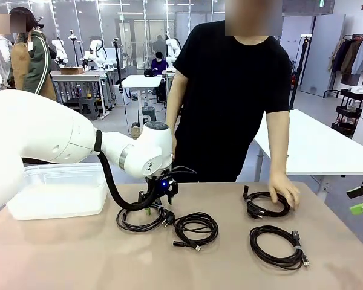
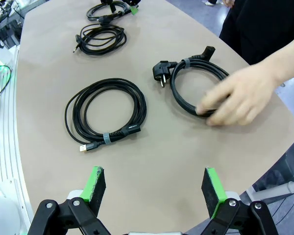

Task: Organize and store the cables.
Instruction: Place the Power Cable into the Organizing box.

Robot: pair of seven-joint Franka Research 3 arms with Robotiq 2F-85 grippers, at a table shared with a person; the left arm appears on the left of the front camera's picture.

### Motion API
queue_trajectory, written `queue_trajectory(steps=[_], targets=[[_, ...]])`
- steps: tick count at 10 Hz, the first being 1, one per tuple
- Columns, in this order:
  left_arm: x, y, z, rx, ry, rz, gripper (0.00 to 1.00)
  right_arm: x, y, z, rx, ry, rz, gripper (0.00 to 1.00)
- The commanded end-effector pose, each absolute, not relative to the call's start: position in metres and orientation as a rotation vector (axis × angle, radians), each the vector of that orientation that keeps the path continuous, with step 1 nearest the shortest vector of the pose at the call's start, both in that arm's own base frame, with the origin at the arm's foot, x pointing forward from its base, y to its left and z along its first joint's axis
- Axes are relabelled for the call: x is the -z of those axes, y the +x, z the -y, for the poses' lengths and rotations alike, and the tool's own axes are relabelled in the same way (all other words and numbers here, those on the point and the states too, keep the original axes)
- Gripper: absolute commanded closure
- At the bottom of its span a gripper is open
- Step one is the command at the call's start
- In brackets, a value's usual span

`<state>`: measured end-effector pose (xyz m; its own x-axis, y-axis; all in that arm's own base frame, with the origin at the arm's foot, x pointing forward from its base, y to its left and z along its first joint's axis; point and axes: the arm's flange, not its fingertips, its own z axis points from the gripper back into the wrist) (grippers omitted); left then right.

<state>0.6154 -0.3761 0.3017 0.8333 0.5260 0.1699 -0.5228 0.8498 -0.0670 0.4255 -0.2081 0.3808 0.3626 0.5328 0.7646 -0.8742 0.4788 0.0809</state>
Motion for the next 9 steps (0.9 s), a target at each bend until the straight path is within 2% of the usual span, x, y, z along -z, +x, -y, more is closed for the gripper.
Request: queue_trajectory(steps=[1,3,4,5,7,8,9], targets=[[-0.3104,0.6154,0.3775,-0.533,0.000,0.130,0.00,-0.3834,0.4279,0.2062,-0.944,0.528,0.724,0.00],[-0.3122,0.6173,0.3775,-0.541,0.022,0.116,0.43,-0.3834,0.4279,0.2062,-0.944,0.528,0.724,0.00],[-0.3138,0.6179,0.3782,-0.540,0.027,0.114,0.81,-0.3834,0.4279,0.2062,-0.944,0.528,0.724,0.00],[-0.3144,0.6191,0.3790,-0.538,0.035,0.112,1.00,-0.3834,0.4279,0.2062,-0.944,0.528,0.724,0.00],[-0.3139,0.6206,0.3799,-0.536,0.043,0.079,1.00,-0.3834,0.4279,0.2062,-0.944,0.528,0.724,0.00],[-0.3164,0.6211,0.3795,-0.532,0.044,0.080,0.96,-0.3834,0.4279,0.2062,-0.944,0.528,0.724,0.00],[-0.3199,0.6223,0.3785,-0.533,0.036,0.063,1.00,-0.3834,0.4279,0.2062,-0.944,0.528,0.724,0.00]])
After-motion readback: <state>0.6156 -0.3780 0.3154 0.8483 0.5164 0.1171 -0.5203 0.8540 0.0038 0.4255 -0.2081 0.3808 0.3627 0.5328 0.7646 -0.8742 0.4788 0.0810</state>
